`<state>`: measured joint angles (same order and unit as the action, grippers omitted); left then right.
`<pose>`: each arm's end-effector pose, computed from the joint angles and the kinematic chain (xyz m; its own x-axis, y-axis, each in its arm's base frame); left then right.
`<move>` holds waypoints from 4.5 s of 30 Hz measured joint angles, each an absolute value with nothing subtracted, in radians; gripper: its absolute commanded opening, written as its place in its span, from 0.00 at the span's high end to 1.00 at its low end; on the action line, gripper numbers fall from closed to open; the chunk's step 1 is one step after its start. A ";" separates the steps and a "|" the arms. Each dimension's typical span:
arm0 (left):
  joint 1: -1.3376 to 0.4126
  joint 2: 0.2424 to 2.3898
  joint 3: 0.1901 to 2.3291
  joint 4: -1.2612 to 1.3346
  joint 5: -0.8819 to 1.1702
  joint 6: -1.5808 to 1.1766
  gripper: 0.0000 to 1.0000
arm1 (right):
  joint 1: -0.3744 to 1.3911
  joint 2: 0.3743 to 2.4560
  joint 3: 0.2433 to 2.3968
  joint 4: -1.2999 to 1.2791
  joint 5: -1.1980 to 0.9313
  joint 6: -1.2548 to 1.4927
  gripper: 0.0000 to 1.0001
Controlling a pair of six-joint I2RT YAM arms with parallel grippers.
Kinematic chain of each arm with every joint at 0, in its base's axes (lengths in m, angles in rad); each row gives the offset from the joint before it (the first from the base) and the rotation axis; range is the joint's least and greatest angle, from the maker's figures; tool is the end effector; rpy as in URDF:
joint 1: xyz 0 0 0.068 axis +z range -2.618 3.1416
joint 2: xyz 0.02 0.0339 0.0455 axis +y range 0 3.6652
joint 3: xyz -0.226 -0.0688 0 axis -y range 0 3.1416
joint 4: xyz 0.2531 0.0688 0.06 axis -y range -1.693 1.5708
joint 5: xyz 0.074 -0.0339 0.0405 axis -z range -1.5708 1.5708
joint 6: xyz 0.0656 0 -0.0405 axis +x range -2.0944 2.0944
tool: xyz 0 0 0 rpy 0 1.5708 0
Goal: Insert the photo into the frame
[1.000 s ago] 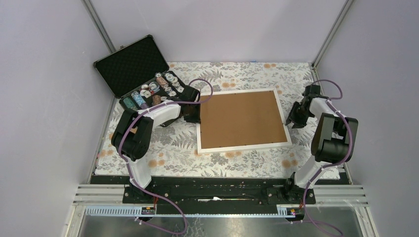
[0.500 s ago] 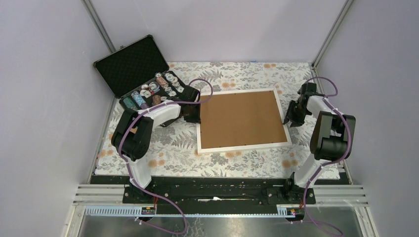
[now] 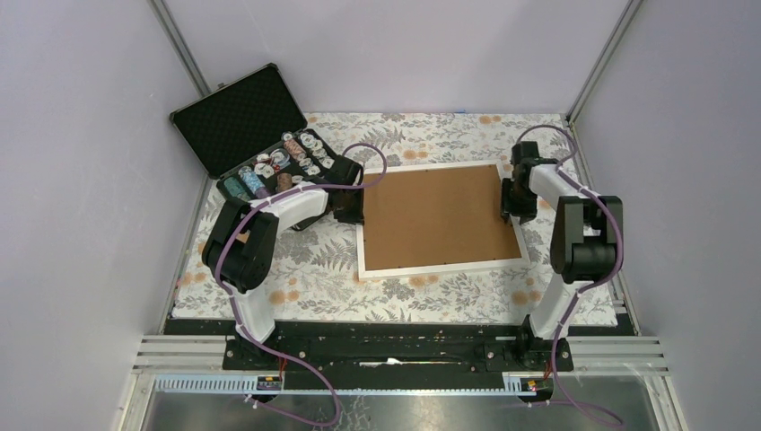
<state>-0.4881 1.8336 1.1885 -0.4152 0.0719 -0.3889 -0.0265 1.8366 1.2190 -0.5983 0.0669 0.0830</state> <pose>0.3380 -0.1848 0.1058 -0.9022 0.0508 -0.4284 0.1693 0.9551 -0.2433 0.3687 -0.0142 0.1032 -0.9300 0.1074 -0.3515 0.1272 0.9913 -0.0337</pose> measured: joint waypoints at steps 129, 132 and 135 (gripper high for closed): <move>-0.495 1.074 1.120 -0.501 0.000 -0.348 0.15 | 0.510 1.206 1.115 -0.670 -0.209 0.212 0.05; -0.495 0.943 1.068 -0.496 -0.049 -0.351 0.13 | 0.704 1.324 1.067 -0.659 -0.111 0.149 0.07; -0.495 0.823 1.022 -0.492 -0.119 -0.355 0.11 | 0.875 1.430 1.061 -0.611 -0.007 0.073 0.14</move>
<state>-0.4950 0.8227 1.0222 -0.4915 -0.1192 -0.3550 0.8753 1.4296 1.0611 -0.6106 -0.0071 0.0734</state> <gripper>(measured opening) 0.871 0.919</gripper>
